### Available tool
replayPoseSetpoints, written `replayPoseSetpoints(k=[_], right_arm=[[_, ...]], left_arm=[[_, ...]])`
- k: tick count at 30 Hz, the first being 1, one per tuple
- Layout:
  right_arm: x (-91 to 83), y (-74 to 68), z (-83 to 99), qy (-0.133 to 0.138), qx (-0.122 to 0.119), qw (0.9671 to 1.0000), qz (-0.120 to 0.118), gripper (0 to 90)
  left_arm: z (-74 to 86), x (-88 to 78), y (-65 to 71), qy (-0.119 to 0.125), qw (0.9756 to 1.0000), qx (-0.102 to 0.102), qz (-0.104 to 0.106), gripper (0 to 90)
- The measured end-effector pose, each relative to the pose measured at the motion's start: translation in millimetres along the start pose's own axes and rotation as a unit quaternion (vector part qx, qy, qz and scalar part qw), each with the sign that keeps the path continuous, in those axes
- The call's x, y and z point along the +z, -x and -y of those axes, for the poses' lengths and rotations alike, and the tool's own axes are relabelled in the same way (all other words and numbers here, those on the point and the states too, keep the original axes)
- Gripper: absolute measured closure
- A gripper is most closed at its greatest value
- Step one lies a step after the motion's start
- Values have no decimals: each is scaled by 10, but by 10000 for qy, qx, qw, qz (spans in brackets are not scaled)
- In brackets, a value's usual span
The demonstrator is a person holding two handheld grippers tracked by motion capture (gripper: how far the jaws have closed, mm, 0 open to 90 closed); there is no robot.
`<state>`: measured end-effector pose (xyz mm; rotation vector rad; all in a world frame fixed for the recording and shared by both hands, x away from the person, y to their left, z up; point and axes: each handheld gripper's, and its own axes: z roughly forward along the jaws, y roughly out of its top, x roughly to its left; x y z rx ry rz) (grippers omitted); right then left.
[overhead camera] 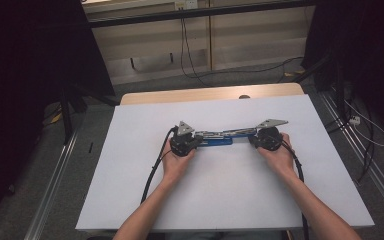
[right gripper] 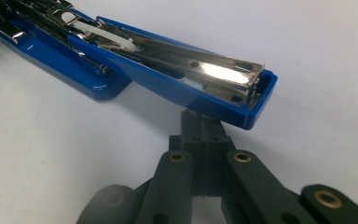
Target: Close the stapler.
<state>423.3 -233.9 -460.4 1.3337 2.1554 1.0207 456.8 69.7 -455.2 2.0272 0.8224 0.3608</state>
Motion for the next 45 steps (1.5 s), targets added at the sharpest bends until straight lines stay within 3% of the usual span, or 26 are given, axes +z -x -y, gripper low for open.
replayPoseSetpoints(k=[38, 39, 45], right_arm=[[-29, -39, -39, 412, 46, 9990, -176, 900], [-47, -37, -42, 456, 46, 9988, -184, 900], [-64, -37, -42, 541, 77, 9983, -207, 894]], left_arm=[[1, -4, 3, -9, 10000, -19, 9, 900], [2, -5, -6, -16, 9998, -177, 106, 900], [1, -7, 1, -4, 9999, -130, 104, 878]])
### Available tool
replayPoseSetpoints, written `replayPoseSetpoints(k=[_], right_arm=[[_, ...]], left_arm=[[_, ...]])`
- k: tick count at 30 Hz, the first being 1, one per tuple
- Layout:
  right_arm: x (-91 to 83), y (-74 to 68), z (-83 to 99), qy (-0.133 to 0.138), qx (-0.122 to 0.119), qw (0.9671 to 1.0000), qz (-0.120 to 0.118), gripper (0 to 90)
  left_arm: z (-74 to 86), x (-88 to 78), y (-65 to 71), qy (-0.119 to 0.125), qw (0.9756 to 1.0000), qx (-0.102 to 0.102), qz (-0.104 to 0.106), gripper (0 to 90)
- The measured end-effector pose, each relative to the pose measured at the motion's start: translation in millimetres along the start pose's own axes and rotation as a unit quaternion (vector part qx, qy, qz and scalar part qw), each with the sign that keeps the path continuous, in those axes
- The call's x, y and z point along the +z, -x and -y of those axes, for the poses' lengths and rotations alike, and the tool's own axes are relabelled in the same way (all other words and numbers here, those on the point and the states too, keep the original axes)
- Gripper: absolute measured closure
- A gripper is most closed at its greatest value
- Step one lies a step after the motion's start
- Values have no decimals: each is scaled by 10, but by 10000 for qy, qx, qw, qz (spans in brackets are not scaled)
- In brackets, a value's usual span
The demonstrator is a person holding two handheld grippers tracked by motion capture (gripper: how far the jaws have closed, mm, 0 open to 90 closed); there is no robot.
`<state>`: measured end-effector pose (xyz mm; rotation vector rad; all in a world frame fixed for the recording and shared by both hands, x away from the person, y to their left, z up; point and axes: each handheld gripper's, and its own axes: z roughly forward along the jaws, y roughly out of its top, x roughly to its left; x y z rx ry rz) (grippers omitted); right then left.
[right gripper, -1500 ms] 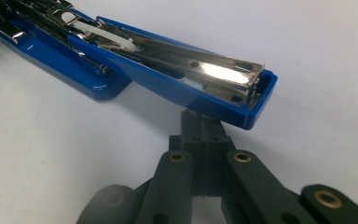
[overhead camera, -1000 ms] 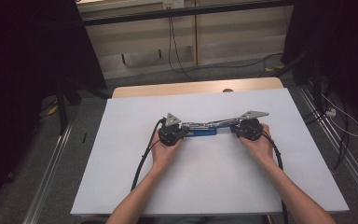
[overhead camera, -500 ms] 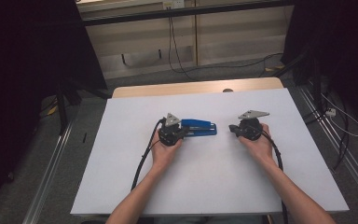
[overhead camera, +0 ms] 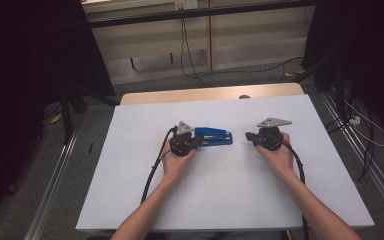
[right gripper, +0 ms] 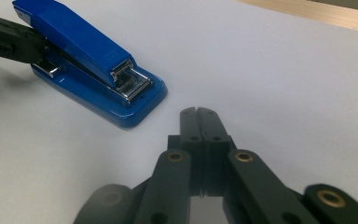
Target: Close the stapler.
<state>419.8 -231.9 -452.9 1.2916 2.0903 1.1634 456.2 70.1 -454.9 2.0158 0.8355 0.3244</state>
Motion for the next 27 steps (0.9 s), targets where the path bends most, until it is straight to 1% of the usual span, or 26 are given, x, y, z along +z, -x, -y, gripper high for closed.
replayPoseSetpoints(k=[3, 4, 7, 8, 10, 12, 13, 14, 15, 18, 19, 21, 22, 24, 26, 27], right_arm=[[-10, -3, 0, 37, 4, 10000, -13, 871], [-20, -8, 1, 57, 11, 10000, -24, 864], [-44, -11, 2, 121, 40, 9999, -26, 841], [-56, -7, 2, 140, 26, 9999, -6, 809], [-69, -1, 4, 173, 64, 9998, 21, 762], [-83, 9, 6, 223, 86, 9997, 54, 728], [-86, 11, 7, 243, 108, 9996, 52, 703], [-90, 13, 7, 249, 131, 9996, 49, 661], [-93, 11, 6, 244, 146, 9996, 49, 637], [-99, -2, 5, 229, 109, 9997, 65, 576], [-102, -8, 5, 248, 117, 9996, 83, 548], [-108, -20, -1, 296, 124, 9994, 88, 485], [-113, -27, -5, 315, 140, 9994, 89, 458], [-119, -36, -12, 372, 154, 9992, 72, 401], [-123, -44, -20, 411, 129, 9990, 71, 363], [-128, -48, -21, 434, 116, 9990, 57, 355]], left_arm=[[4, -20, 22, -40, 10000, 83, -32, 850], [7, -26, 26, -49, 10000, 80, -1, 847], [18, -63, 31, 7, 9999, 141, 2, 829], [18, -73, 31, 2, 9999, 152, 9, 817], [14, -97, 22, 66, 9999, 134, 36, 794], [7, -120, 23, 57, 9999, 146, 17, 771], [3, -135, 18, 58, 9998, 169, 6, 750], [2, -144, 18, 65, 9999, 145, -14, 704], [-1, -164, 7, 53, 9998, 164, -40, 679], [3, -192, 2, 101, 9999, 126, -25, 632], [5, -202, 4, 104, 9998, 137, -23, 612], [2, -216, 19, 88, 9997, 213, -63, 531], [1, -221, 24, 89, 9996, 244, -94, 507], [4, -248, 42, 141, 9995, 255, -87, 482], [4, -277, 54, 174, 9992, 315, -159, 425], [8, -287, 55, 208, 9992, 305, -160, 400]])
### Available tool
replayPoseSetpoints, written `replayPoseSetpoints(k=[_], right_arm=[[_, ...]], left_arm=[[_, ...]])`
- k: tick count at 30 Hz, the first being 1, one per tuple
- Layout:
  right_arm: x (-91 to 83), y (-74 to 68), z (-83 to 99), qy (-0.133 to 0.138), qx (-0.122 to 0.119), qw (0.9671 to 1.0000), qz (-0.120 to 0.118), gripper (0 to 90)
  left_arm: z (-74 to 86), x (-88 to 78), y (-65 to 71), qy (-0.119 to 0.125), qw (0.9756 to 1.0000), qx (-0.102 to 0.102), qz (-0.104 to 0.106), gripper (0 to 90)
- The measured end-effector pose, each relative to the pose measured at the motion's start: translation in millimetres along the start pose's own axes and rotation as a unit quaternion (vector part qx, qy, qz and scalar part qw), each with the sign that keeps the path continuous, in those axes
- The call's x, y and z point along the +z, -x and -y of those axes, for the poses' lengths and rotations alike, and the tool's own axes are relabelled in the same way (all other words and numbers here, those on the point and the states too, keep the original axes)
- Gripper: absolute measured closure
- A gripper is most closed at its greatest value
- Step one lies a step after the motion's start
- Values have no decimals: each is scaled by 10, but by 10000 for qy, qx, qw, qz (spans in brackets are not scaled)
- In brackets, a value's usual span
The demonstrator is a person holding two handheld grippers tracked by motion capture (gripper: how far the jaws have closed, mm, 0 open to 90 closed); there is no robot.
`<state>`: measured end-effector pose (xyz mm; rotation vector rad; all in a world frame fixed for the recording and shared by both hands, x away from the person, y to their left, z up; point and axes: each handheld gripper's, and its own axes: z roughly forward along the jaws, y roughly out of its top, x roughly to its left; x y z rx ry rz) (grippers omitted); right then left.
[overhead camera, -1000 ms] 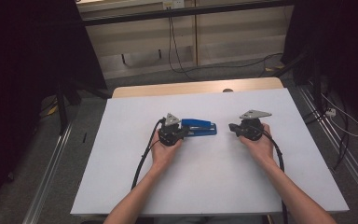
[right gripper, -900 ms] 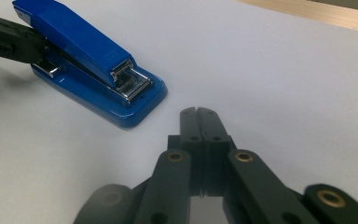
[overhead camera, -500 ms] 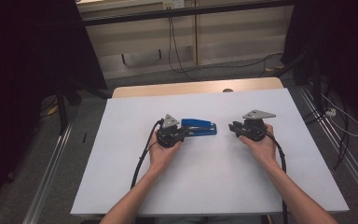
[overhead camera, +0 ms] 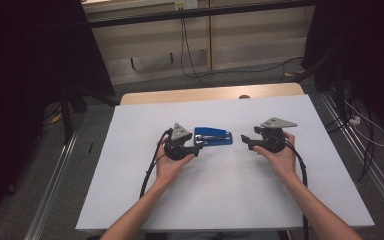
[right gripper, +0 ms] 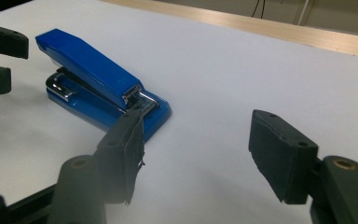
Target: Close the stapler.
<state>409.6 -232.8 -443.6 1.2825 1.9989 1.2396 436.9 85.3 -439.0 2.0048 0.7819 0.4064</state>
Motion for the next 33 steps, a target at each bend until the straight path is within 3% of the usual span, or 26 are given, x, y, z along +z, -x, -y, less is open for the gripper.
replayPoseSetpoints(k=[6, 8, 9, 15, 21, 25, 33], right_arm=[[-27, -24, -15, 172, 98, 9998, -42, 167], [-26, -24, -16, 186, 118, 9997, -54, 148], [-39, -36, -20, 174, -3, 9998, -30, 176], [-67, -87, -32, 296, 56, 9995, 8, 47], [-111, -138, 2, 400, -30, 9992, 2, 45], [-165, -174, 6, 446, -45, 9989, 119, 46], [-304, -214, 55, 568, -84, 9980, 263, 45]], left_arm=[[47, -57, -34, 64, 9999, -34, -147, 240], [64, -82, -49, 28, 9998, -60, -160, 208], [75, -103, -56, 33, 9998, -103, -153, 172], [71, -196, -65, 269, 9993, -143, -208, 70], [58, -251, -43, 284, 9995, -147, 19, 57], [51, -325, -15, 292, 9994, -25, -183, 57], [121, -517, -87, 352, 9987, -208, -317, 58]])
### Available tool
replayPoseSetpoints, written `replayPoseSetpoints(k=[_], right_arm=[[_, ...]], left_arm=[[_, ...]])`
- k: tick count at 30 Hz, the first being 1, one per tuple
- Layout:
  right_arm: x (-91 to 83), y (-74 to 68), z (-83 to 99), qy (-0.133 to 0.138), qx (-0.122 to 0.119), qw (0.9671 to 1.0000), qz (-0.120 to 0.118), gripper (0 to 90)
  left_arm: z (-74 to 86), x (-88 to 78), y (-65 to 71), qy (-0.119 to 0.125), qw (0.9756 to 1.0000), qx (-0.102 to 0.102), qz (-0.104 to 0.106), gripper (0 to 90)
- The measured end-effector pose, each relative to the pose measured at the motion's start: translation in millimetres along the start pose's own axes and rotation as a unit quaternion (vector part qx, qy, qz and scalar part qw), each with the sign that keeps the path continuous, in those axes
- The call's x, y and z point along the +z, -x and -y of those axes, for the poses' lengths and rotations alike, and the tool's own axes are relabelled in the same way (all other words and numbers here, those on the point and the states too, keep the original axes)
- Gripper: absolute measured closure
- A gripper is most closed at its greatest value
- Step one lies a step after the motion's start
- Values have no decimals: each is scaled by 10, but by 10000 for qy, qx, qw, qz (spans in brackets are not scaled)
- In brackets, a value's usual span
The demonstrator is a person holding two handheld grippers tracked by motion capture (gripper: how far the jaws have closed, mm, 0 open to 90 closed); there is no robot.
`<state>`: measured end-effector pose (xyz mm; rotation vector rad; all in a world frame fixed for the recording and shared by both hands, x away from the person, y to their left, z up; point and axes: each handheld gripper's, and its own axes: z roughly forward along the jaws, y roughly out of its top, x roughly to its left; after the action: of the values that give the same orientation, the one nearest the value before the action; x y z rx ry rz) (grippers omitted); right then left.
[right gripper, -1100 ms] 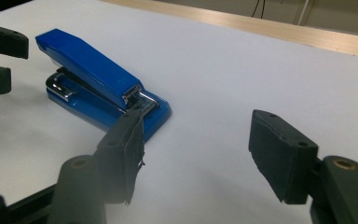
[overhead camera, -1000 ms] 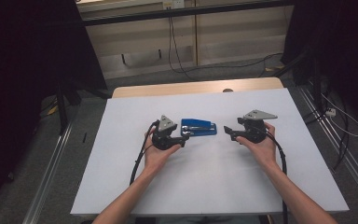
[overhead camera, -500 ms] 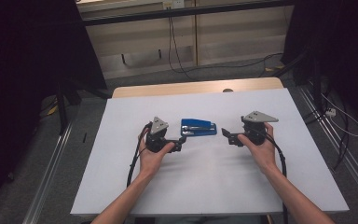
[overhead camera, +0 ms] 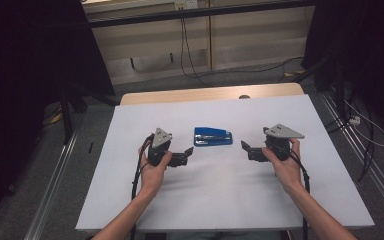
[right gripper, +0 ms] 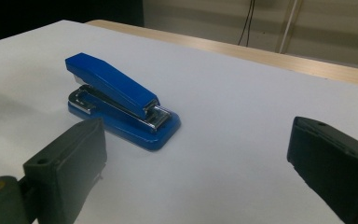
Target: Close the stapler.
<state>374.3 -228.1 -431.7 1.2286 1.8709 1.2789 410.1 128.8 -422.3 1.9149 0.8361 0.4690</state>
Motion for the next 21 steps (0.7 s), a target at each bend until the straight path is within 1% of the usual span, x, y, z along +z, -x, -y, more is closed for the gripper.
replayPoseSetpoints(k=[2, 5, 7, 8, 9, 11, 12, 13, 16, 17, 18, 19, 21], right_arm=[[-28, -5, 8, 25, -3, 10000, 36, 45], [-81, -18, 13, 105, -34, 9999, 72, 45], [-103, -26, 21, 125, -55, 9999, 98, 44], [-137, -30, 41, 124, -70, 9998, 150, 39], [-144, -31, 45, 122, -60, 9998, 152, 39], [-160, -28, 55, 119, -55, 9998, 168, 39], [-187, -20, 66, 132, -88, 9996, 222, 39], [-195, -20, 67, 134, -63, 9996, 230, 39], [-247, -7, 71, 181, -76, 9994, 300, 39], [-247, -7, 71, 181, -76, 9994, 300, 39], [-289, 4, 82, 199, -73, 9992, 340, 39], [-297, 7, 87, 206, -73, 9992, 347, 39], [-333, 22, 110, 206, -13, 9991, 365, 39]], left_arm=[[29, -52, -17, 48, 9999, -84, -36, 58], [41, -155, -32, 107, 9999, -11, -61, 57], [43, -179, -32, 133, 9999, -28, -76, 57], [52, -235, -50, 186, 9998, -24, -105, 57], [62, -268, -64, 190, 9997, -36, -128, 58], [72, -290, -76, 208, 9997, -42, -151, 57], [91, -328, -89, 209, 9996, -91, -182, 57], [108, -356, -90, 228, 9995, -133, -196, 57], [153, -424, -74, 244, 9994, -104, -226, 57], [153, -424, -74, 244, 9994, -104, -226, 58], [181, -476, -67, 250, 9994, -38, -254, 57], [197, -505, -65, 258, 9993, -21, -287, 57], [218, -549, -68, 282, 9991, -58, -315, 57]])
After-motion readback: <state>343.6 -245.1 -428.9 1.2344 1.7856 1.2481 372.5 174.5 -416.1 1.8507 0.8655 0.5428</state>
